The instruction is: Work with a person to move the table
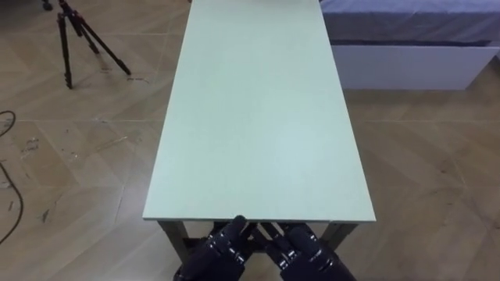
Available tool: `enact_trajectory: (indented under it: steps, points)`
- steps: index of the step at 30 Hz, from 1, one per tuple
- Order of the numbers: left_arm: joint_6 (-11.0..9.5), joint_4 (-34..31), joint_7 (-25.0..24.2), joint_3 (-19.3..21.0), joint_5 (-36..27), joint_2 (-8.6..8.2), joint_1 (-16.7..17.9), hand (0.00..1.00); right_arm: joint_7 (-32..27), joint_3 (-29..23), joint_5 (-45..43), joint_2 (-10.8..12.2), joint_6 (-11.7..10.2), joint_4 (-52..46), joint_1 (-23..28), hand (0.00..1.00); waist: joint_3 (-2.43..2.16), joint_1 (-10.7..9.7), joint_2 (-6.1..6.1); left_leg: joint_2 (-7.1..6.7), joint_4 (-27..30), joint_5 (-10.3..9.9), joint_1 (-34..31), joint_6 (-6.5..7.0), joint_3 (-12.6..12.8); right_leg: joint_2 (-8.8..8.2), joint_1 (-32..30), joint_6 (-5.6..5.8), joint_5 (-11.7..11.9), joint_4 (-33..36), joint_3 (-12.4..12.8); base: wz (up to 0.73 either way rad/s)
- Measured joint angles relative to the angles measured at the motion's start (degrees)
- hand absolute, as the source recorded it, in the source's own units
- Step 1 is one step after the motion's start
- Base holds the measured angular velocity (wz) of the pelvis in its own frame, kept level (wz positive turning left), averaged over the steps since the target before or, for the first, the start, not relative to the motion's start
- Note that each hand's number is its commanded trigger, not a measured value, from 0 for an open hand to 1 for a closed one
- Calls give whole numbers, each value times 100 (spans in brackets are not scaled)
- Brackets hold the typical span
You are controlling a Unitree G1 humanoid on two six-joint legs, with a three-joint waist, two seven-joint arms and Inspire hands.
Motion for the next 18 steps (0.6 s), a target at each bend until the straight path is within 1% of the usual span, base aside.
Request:
enact_trajectory:
  steps: [5,8,11,13,14,15,16,18]
  points:
    - [-8,-3,-4,-50,-1,35,-23,0,-4,90,-1,-96,-7,-55,-9,0,7,9,-15,0,-2,0,4,0,7,0,0,0,0,0,5,0]
    - [-13,-65,-7,-58,-185,56,-24,0,-5,177,0,-159,-9,-116,-18,0,32,9,-59,1,-4,0,-3,0,17,2,-9,-5,-4,1,32,0]
    - [-24,-99,-7,-59,-288,78,-23,0,-6,204,3,-177,-6,-138,-17,0,30,12,-80,1,-4,0,-5,0,18,3,-13,-5,-4,5,57,0]
    - [-24,-187,-8,-49,-397,108,-24,0,-12,200,2,-192,-3,-156,-19,0,27,14,-92,0,-5,0,-9,0,25,5,-30,-5,-4,14,140,0]
    - [-28,-211,-8,-42,-414,113,-24,0,-12,200,6,-193,-3,-156,-19,0,25,17,-94,1,-3,0,-8,0,25,5,-42,-5,-4,20,142,-5]
    - [-35,-238,-12,-22,-425,125,-35,0,-20,201,55,-193,-1,-162,-19,0,16,45,-104,4,-1,0,-15,0,53,4,-92,-12,-13,60,152,-8]
    - [-40,-250,-13,14,-426,148,-43,0,-53,207,137,-191,2,-184,-9,0,17,62,-103,6,3,1,-8,0,67,3,-104,-20,-22,92,176,-8]
    - [-51,-251,-13,89,-429,137,-46,0,-115,209,207,-185,2,-207,-6,0,17,71,-101,4,4,1,4,0,76,4,-97,-18,-24,94,259,-5]
